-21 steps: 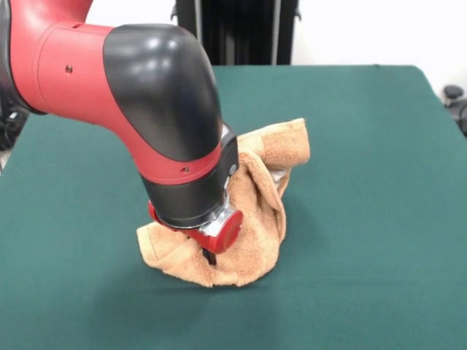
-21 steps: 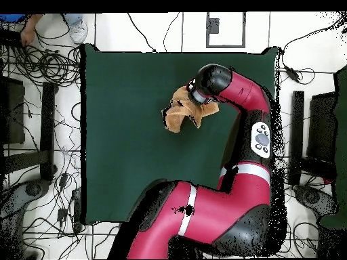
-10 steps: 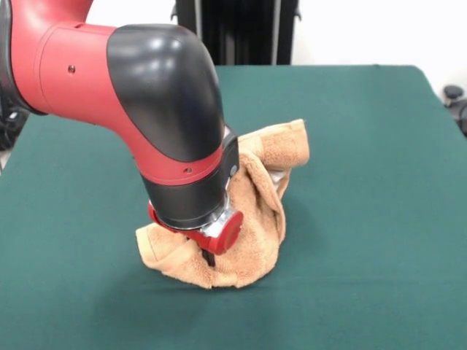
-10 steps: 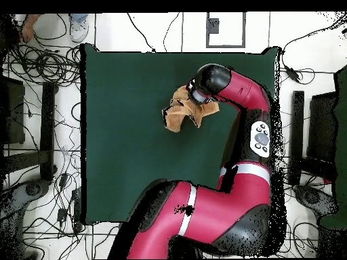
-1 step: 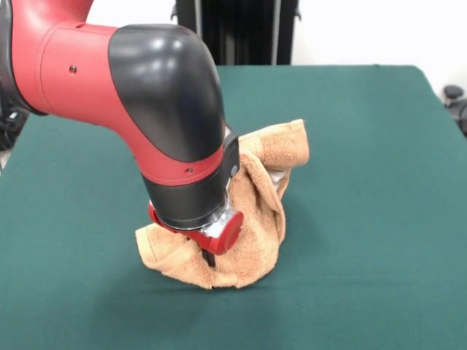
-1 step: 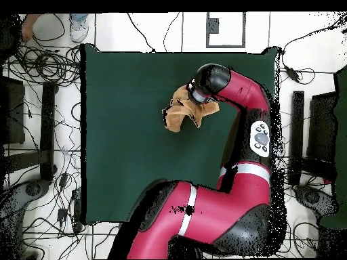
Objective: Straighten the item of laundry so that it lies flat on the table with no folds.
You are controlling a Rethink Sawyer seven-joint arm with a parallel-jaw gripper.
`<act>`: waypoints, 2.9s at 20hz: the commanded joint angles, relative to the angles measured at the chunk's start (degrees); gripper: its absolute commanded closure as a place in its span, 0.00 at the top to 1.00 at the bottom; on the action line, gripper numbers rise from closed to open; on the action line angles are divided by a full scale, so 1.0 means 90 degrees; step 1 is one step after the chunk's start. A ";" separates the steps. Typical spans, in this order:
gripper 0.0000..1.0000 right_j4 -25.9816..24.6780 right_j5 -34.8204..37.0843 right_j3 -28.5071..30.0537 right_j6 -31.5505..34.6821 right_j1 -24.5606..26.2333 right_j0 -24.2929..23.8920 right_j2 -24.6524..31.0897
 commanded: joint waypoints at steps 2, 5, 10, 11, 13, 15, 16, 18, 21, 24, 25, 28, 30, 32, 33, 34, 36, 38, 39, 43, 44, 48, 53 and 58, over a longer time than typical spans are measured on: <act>0.00 -0.0208 -0.0529 0.0071 -0.0623 0.0040 -0.0012 0.0864; 0.00 -0.0214 -0.0572 0.0092 -0.0637 0.0042 -0.0023 0.0884; 0.00 -0.0230 -0.0605 0.0081 -0.0653 0.0064 -0.0035 0.0908; 0.00 -0.0235 -0.0617 0.0079 -0.0654 0.0069 -0.0039 0.0914; 0.00 -0.0247 -0.0642 0.0076 -0.0657 0.0078 -0.0045 0.0927; 0.00 -0.0261 -0.0661 0.0077 -0.0650 0.0082 -0.0050 0.0937; 0.00 -0.0270 -0.0680 0.0104 -0.0644 0.0069 -0.0053 0.0946; 0.00 -0.0278 -0.0655 0.0096 -0.0620 0.0077 -0.0059 0.0962; 0.00 -0.0120 0.0741 -0.0174 0.0022 0.0143 0.0047 0.0710; 0.00 -0.0020 0.2042 -0.0546 0.0463 0.0247 0.0098 0.0552; 0.00 0.0010 0.2273 -0.0585 0.0555 0.0275 0.0093 0.0548; 0.00 -0.0020 0.2080 -0.0509 0.0435 0.0233 0.0065 0.0585; 0.00 -0.0070 0.1768 -0.0462 0.0258 0.0212 0.0030 0.0631; 0.00 -0.0119 0.1481 -0.0452 0.0077 0.0220 -0.0016 0.0679; 0.00 -0.0142 0.1301 -0.0408 -0.0022 0.0205 -0.0038 0.0705; 0.00 -0.0148 0.1232 -0.0376 -0.0058 0.0188 -0.0046 0.0716; 0.00 -0.0159 0.1100 -0.0273 -0.0116 0.0147 -0.0070 0.0735; 0.00 -0.0171 0.1034 -0.0190 -0.0151 0.0115 -0.0098 0.0741; 0.00 -0.0177 0.1003 -0.0139 -0.0166 0.0086 -0.0113 0.0741; 0.00 -0.0181 0.0647 0.0507 -0.0169 -0.0239 -0.0090 0.0763; 0.00 -0.0180 0.0587 0.0612 -0.0150 -0.0295 -0.0067 0.0769; 0.00 -0.0292 0.0025 0.0836 -0.0388 -0.0376 -0.0121 0.0861; 0.00 -0.0804 -0.1094 0.0827 -0.1271 -0.0377 -0.0282 0.1106; 0.00 -0.1050 -0.0964 0.0691 -0.1394 -0.0302 -0.0368 0.1226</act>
